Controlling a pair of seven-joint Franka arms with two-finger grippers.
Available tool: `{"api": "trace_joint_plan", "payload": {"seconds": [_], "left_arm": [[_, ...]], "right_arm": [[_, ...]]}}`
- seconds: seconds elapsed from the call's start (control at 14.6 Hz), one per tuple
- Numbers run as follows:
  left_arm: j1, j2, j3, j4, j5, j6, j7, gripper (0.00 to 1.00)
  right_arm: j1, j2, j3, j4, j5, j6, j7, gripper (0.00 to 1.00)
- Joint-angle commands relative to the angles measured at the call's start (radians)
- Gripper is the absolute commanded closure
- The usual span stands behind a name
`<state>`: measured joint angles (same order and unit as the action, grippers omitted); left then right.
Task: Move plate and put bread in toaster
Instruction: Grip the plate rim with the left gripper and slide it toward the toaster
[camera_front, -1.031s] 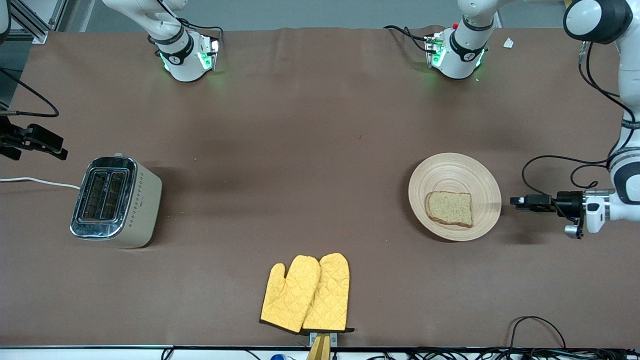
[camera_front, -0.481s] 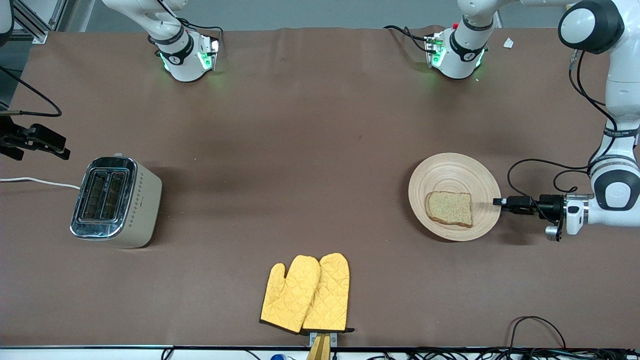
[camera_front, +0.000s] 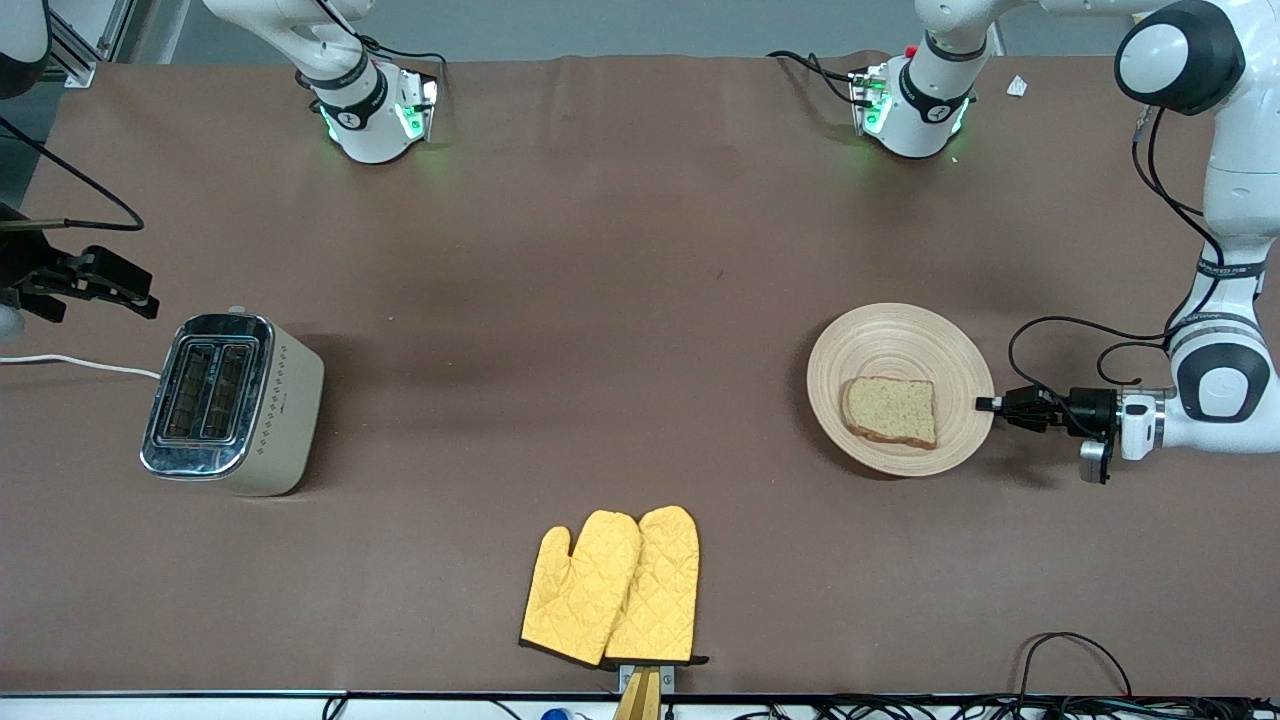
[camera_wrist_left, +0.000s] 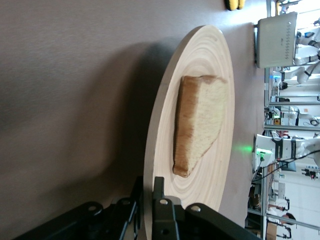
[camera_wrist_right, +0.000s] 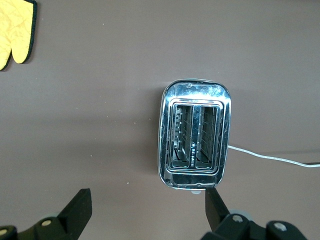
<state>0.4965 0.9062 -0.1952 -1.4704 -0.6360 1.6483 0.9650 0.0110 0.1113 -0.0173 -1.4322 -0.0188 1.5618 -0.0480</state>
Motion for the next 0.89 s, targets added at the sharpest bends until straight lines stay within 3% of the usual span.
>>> {"api": "trace_joint_plan", "payload": {"seconds": [0.0, 0.21, 0.34, 0.55, 0.69, 0.82], "left_arm": [[0.007, -0.026, -0.068, -0.001, -0.007, -0.042, 0.008, 1.0], [-0.004, -0.03, -0.189, 0.002, -0.042, -0.019, -0.151, 1.0], [-0.059, -0.029, -0.249, -0.001, -0.097, 0.078, -0.26, 1.0], [-0.218, -0.027, -0.251, -0.005, -0.224, 0.25, -0.334, 1.0], [-0.346, -0.026, -0.251, -0.004, -0.295, 0.391, -0.395, 0.99], [-0.485, -0.018, -0.251, 0.001, -0.37, 0.548, -0.474, 1.0]], "right_arm": [[0.004, 0.001, 0.002, 0.01, -0.001, -0.011, 0.017, 0.0], [0.007, 0.001, 0.003, 0.01, -0.001, -0.009, 0.017, 0.0], [0.021, 0.002, 0.003, 0.01, -0.001, -0.006, 0.017, 0.0], [0.075, 0.002, 0.002, -0.005, 0.002, 0.0, 0.086, 0.0], [0.125, 0.008, 0.003, -0.084, 0.005, 0.056, 0.181, 0.0], [0.164, 0.008, 0.003, -0.192, 0.061, 0.163, 0.301, 0.0]]}}
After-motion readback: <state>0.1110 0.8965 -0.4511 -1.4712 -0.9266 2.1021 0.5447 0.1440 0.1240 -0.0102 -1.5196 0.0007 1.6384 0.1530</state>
